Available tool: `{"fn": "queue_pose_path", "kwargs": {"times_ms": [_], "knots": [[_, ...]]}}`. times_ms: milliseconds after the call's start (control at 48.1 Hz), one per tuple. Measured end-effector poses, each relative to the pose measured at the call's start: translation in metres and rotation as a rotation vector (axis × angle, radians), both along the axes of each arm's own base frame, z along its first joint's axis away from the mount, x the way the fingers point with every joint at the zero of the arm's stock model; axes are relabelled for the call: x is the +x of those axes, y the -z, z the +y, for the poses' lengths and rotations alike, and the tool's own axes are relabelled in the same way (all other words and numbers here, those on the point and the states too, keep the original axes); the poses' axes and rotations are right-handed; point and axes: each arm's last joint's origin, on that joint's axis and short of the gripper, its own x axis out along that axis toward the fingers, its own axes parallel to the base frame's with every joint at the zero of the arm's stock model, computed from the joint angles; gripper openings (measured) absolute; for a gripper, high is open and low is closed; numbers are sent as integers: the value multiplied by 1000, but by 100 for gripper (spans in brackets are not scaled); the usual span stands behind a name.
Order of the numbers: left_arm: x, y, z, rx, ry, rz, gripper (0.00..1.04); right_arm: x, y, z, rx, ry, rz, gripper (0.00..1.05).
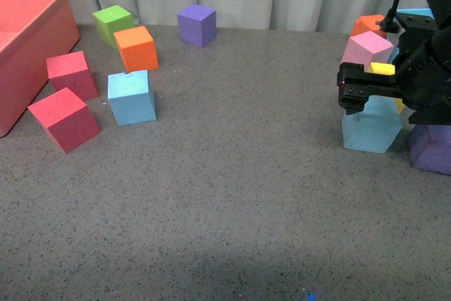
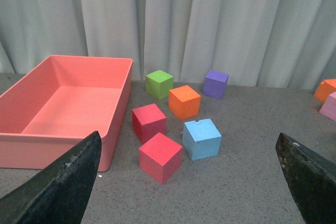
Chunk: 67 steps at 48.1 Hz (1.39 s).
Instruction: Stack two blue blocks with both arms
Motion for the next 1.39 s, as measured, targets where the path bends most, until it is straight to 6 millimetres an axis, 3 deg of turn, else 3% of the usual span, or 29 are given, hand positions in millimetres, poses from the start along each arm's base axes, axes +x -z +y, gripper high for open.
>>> {"fn": "queue_pose_path", "kwargs": {"times_ms": [291,541,666,790,978,1082,1103,1186,1248,1394], "knots": [[0,0,0,0,0,0,98,15,20,6,-13,8,56,93],[0,0,0,0,0,0,98,18,23,8,-26,14,70,55],[0,0,0,0,0,0,98,18,18,14,-6,0,45,46],[0,0,0,0,0,0,98,17,8,26,14,-40,18,44],[0,0,0,0,0,0,98,28,-15,76,45,-160,-31,43],[0,0,0,0,0,0,98,33,-16,94,49,-195,-39,42],[0,0,0,0,0,0,98,36,-7,166,103,-254,-60,97],[0,0,0,0,0,0,98,27,-30,160,105,-243,-159,94],[0,0,0,0,0,0,98,23,-36,158,65,-237,-285,92],[0,0,0,0,1,0,98,-3,-43,125,-120,-166,-730,71]]}}
